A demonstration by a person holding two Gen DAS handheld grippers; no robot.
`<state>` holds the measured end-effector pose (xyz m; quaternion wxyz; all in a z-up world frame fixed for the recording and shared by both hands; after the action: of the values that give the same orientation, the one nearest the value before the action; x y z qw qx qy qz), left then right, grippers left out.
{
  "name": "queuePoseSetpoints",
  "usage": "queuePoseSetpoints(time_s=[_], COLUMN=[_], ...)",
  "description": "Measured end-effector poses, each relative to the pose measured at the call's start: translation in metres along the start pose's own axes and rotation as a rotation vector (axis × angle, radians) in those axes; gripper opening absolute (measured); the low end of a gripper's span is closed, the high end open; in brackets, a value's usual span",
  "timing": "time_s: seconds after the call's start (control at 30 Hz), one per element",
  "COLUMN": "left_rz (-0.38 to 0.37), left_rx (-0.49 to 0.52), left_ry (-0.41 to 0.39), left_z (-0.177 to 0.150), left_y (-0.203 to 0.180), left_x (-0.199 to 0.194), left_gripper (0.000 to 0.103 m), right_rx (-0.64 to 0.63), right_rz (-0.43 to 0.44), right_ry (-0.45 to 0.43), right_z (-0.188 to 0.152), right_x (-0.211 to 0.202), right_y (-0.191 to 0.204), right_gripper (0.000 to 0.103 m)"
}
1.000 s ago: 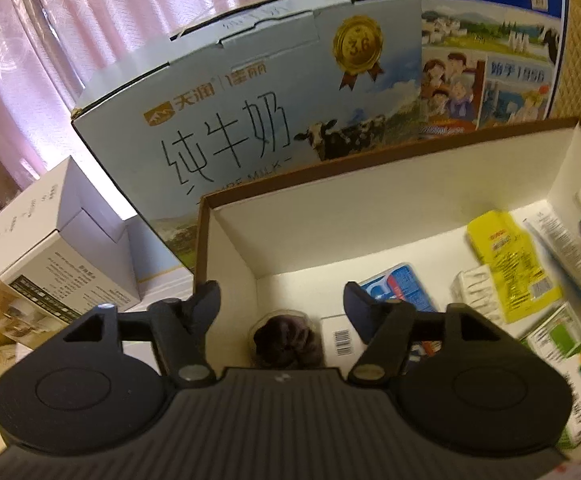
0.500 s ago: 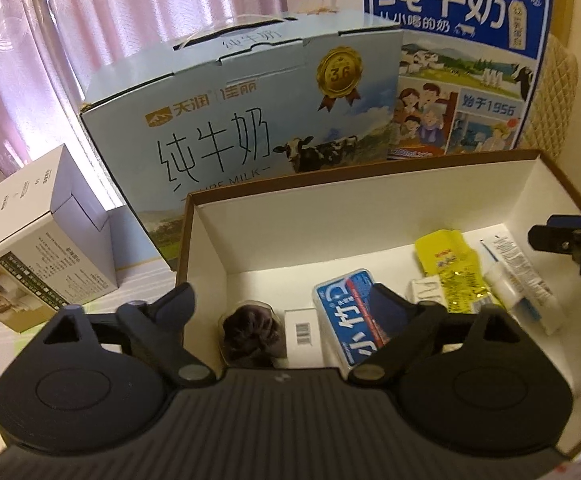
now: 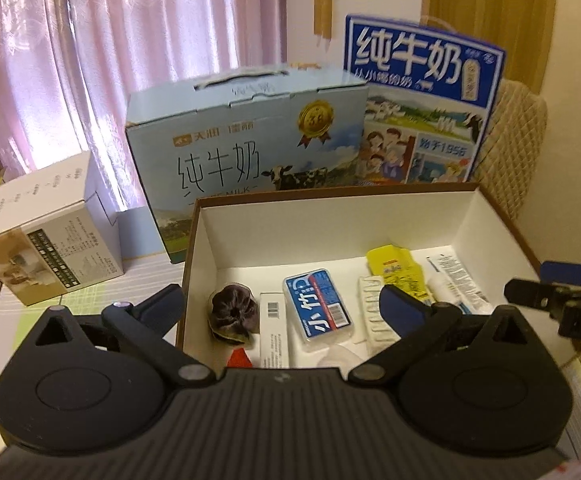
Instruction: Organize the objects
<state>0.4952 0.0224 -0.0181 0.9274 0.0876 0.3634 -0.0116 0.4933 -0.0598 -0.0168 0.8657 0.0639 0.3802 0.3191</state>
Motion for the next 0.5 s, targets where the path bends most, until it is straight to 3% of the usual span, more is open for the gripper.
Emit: queuePoseSetpoints(time_s=[0.5], left_rz=[0.054], left_rx=[0.018], left_ry=[0.020], left_z=[-0.051], left_y=[-0.032], left_x=[-0.102], left_gripper=[0.102], right_rx=[0.005], right_rz=[0.017], right_ry=[0.018], right_z=[-0.048], right_x=[-0.071], right_y=[0.009], right_gripper=[0.073])
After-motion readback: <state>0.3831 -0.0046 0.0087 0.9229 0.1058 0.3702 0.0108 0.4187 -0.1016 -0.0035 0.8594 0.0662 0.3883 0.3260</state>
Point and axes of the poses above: each gripper's, at about its wrist camera, not at the fingertips, and x roughly the way its jaws point, y to its left, z to its top, the point moved 7 cm from there along x, roughly the way its jaws point, and after that the axes turned 12 degrees about x, right-handed, at the moved point
